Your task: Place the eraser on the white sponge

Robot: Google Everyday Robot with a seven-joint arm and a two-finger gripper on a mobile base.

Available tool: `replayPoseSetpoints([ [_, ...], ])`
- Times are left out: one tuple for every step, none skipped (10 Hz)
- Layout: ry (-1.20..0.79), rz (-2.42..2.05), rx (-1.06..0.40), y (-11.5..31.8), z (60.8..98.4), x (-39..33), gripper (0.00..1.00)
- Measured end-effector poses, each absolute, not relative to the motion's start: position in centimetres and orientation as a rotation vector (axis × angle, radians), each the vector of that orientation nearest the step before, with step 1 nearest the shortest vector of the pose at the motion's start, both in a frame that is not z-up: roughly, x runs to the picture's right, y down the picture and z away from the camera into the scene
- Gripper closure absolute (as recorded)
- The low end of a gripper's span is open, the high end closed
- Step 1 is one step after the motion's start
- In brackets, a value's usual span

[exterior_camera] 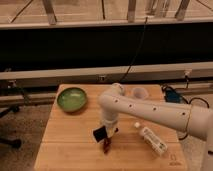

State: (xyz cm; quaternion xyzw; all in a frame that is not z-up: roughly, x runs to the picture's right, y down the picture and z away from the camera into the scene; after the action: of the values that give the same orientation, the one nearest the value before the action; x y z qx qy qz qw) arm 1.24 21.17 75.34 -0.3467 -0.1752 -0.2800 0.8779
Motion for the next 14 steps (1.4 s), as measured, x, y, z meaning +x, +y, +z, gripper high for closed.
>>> replayPoseSetpoints([
  [-0.366, -0.586, -0.722, 21.3, 75.3, 2.7, 1.00],
  [-0.365, -0.588, -0.720, 21.1, 75.3, 3.2, 1.00],
  [-0.365, -0.593, -0.716, 20.6, 75.3, 3.5, 1.00],
  [-0.364, -0.597, -0.709, 19.7, 75.6, 3.3, 1.00],
  [-0.364, -0.598, -0.700, 18.7, 75.9, 2.6, 1.00],
  [-0.362, -0.602, -0.688, 17.2, 76.6, 1.6, 1.00],
  [-0.363, -0.606, -0.671, 15.4, 77.4, 0.1, 1.00],
  [-0.362, -0.613, -0.659, 13.8, 78.2, -1.1, 1.00],
  [-0.357, -0.620, -0.644, 12.3, 79.2, -2.0, 1.00],
  [-0.356, -0.626, -0.632, 11.0, 80.1, -3.0, 1.00],
  [-0.353, -0.625, -0.624, 9.8, 81.1, -3.4, 1.00],
  [-0.348, -0.611, -0.617, 8.5, 82.5, -3.4, 1.00],
  [-0.342, -0.597, -0.616, 7.7, 83.5, -3.1, 1.00],
  [-0.333, -0.574, -0.616, 6.9, 84.5, -2.4, 1.00],
])
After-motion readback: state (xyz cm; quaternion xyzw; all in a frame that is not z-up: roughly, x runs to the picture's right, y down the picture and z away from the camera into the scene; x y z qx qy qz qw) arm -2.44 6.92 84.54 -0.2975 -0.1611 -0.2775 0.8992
